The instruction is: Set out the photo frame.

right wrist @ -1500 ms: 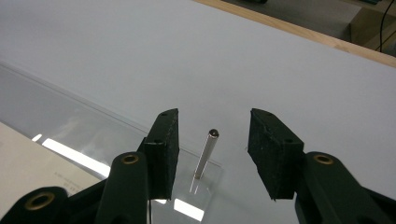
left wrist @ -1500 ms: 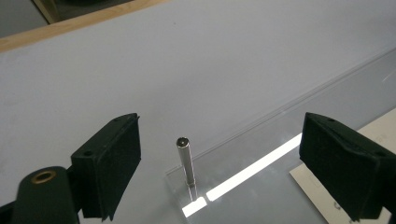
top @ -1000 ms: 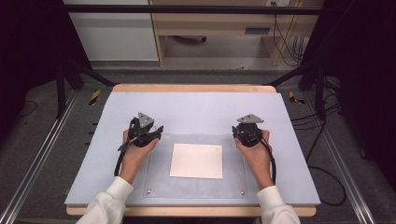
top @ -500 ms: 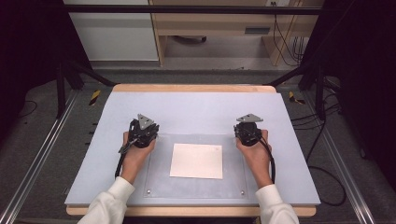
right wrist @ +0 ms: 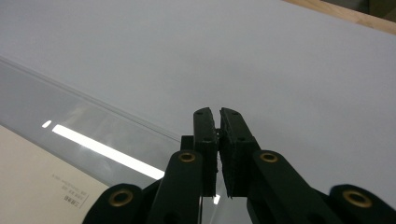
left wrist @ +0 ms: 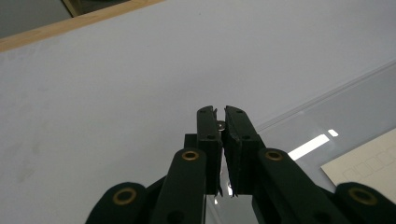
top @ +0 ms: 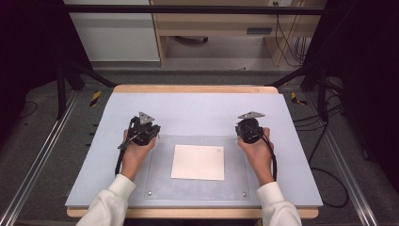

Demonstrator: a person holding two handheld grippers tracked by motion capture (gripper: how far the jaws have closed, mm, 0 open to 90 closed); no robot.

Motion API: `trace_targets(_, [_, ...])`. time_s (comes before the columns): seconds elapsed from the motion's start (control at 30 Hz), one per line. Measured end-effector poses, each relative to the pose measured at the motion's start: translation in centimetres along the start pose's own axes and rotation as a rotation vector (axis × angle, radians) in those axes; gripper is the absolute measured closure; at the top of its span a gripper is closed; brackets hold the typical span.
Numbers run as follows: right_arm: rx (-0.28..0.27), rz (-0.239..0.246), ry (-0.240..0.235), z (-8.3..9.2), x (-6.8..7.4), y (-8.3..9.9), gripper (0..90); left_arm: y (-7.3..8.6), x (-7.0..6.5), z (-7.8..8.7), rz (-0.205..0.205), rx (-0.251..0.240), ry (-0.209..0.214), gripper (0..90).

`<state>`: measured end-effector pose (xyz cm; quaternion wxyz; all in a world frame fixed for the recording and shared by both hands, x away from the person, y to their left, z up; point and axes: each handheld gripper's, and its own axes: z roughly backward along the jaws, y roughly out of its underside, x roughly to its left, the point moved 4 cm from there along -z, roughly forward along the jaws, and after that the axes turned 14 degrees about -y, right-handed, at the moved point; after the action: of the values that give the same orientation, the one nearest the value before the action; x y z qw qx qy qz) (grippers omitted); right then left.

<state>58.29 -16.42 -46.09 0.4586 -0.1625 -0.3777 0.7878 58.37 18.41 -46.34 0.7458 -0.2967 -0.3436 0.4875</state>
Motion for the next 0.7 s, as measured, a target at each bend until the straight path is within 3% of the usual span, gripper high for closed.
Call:
trace_targets(0.3, [0.040, -0.012, -0.012, -0.2, -0.3, -0.5, 86.1, -0.4, 0.2, -0.6, -0.023, 0.044, 0.018, 84.7])
trace_targets(0.4, [0.067, -0.014, -0.016, -0.3, -0.4, -0.9, 86.2, -0.6, 0.1, -0.7, -0.051, 0.067, 0.015, 84.5])
trace_targets(0.5, [0.084, -0.020, -0.019, -0.4, -0.4, -1.1, 86.1, -0.6, 0.3, -0.8, -0.033, 0.068, 0.033, 84.7])
trace_targets(0.7, [0.097, -0.025, -0.025, -0.5, -0.6, -1.3, 86.2, -0.8, 0.5, -1.0, -0.036, 0.082, 0.050, 85.0])
